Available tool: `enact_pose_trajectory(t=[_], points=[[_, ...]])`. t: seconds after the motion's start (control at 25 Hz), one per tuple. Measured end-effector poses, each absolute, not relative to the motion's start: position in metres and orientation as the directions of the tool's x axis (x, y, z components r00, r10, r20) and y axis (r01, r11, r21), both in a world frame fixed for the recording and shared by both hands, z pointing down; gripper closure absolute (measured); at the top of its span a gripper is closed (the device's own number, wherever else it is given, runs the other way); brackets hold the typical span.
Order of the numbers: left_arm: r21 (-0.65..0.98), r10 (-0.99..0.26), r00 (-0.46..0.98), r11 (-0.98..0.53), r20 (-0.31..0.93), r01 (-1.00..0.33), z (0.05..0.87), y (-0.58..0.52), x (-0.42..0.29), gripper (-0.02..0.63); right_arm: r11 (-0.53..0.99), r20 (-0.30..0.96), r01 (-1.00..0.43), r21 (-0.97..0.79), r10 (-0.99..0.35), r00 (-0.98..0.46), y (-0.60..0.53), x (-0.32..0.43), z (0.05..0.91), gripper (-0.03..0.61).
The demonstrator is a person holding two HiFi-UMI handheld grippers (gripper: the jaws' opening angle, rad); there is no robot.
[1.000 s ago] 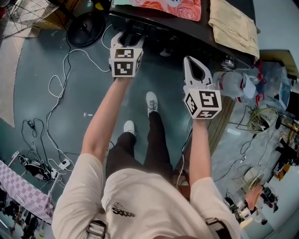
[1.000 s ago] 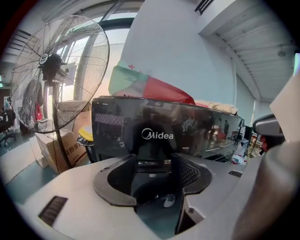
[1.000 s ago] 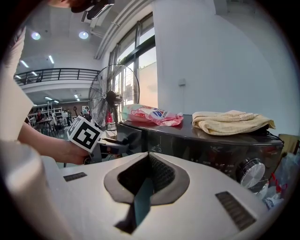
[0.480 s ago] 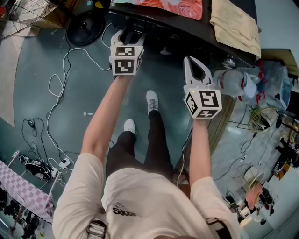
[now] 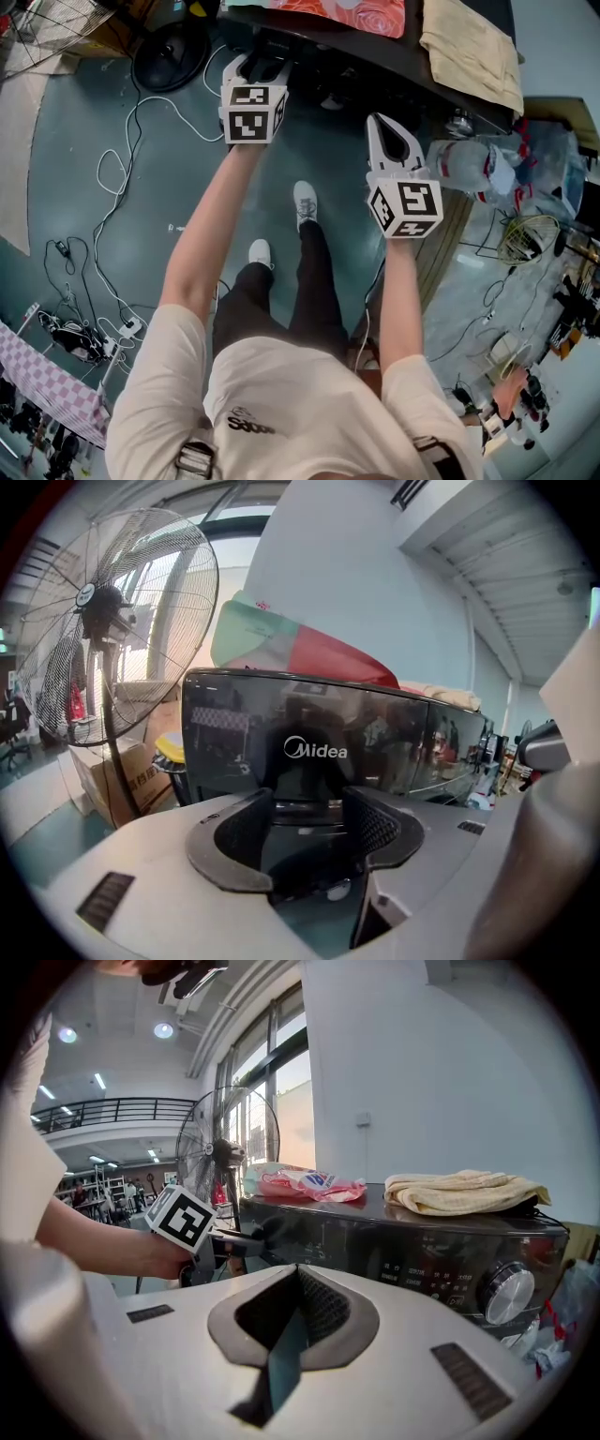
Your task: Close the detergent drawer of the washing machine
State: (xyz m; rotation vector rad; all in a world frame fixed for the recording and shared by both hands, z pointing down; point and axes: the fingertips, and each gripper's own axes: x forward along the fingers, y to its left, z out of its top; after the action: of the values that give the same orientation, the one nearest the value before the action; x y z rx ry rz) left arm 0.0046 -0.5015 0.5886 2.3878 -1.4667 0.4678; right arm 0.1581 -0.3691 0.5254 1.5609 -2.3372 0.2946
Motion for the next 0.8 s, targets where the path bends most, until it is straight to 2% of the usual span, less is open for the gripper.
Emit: enact_pose_trajectory(t=[0.48,0.8], points=[[0.093,-0.763,0.433,-0.447,0.48,-0.89,0.588,-0.499,0.005,0.371,0.366,0.349,-0.93,0.031,-0.876,-0.333,-0.364,0.168,0.489,0.578],[0.126,-0.751,0.415,-0.412,0.513,-0.902,0.558,-0.442,-0.023,0.395,0.322,0.313,-0.943,0.083,-0.907,-0.282,-0.326,0.173,0.43,0.578]])
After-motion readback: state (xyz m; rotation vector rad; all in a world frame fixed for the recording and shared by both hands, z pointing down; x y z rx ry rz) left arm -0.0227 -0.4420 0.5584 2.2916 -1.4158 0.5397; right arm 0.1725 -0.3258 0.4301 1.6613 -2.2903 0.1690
